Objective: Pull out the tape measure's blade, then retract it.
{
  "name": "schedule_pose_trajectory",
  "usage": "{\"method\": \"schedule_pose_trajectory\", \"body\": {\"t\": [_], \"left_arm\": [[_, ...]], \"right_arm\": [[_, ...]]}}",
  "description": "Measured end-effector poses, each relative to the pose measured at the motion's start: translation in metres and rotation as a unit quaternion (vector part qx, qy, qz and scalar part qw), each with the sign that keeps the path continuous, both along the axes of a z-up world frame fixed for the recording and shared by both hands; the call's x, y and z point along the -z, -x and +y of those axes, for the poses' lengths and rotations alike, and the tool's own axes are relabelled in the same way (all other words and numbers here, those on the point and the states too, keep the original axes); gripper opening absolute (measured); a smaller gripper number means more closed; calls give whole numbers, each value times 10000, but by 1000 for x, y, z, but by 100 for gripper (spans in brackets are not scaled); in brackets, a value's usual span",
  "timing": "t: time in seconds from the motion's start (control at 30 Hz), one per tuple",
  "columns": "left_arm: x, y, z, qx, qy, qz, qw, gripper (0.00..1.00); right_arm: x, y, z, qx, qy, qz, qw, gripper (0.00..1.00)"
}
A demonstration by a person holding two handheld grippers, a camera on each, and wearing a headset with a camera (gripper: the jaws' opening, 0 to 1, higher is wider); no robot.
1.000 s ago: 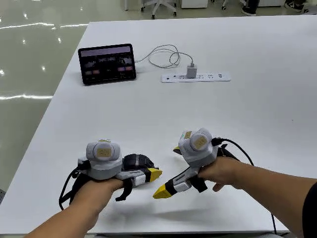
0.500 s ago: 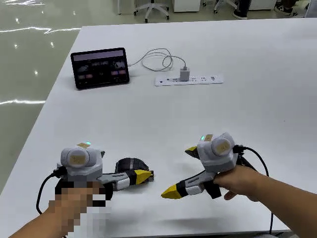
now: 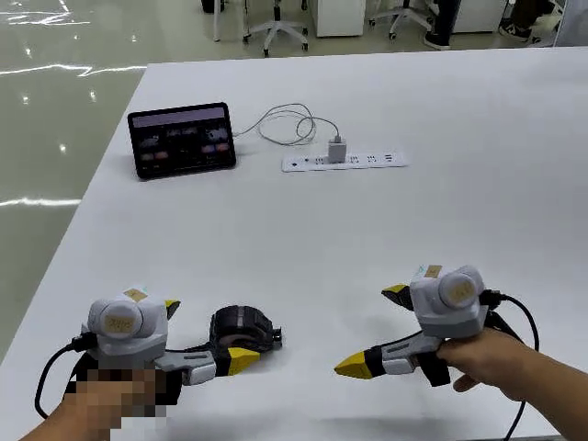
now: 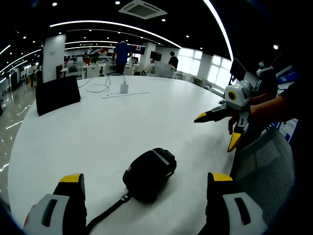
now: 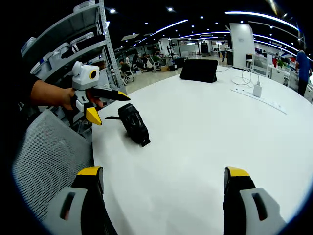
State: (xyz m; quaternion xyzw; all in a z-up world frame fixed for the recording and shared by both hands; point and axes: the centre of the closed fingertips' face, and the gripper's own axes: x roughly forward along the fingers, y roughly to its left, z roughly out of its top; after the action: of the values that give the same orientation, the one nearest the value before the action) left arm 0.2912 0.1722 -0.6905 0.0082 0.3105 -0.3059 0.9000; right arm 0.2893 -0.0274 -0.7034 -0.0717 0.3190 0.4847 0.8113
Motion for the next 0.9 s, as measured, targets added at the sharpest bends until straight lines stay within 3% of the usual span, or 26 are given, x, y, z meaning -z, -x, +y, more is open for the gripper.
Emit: {"method": "schedule_pose_trajectory", "body": {"t": [0.17, 0.23, 0.33, 0.4, 0.7, 0.9], "left_arm": [[1, 6, 7, -85, 77, -32, 9999, 100], [-2, 13, 3, 38, 242, -47, 9997, 100], [4, 21, 6, 161, 71, -50, 9998, 100], [2, 22, 10, 70, 167, -5, 9998, 100], [-1, 25, 30, 5, -33, -3, 10000, 100], [-6, 26, 38, -46, -59, -76, 9999, 100]], "right_arm": [[0, 6, -17, 154, -8, -21, 9999, 98], [-1, 8, -26, 204, 29, -56, 9998, 98], [-3, 10, -39, 300, 55, -87, 9995, 99], [-4, 13, -47, 343, 43, -71, 9994, 100], [-15, 16, -95, 607, 111, -200, 9979, 100], [-16, 21, -117, 484, 166, -236, 9984, 100]]}}
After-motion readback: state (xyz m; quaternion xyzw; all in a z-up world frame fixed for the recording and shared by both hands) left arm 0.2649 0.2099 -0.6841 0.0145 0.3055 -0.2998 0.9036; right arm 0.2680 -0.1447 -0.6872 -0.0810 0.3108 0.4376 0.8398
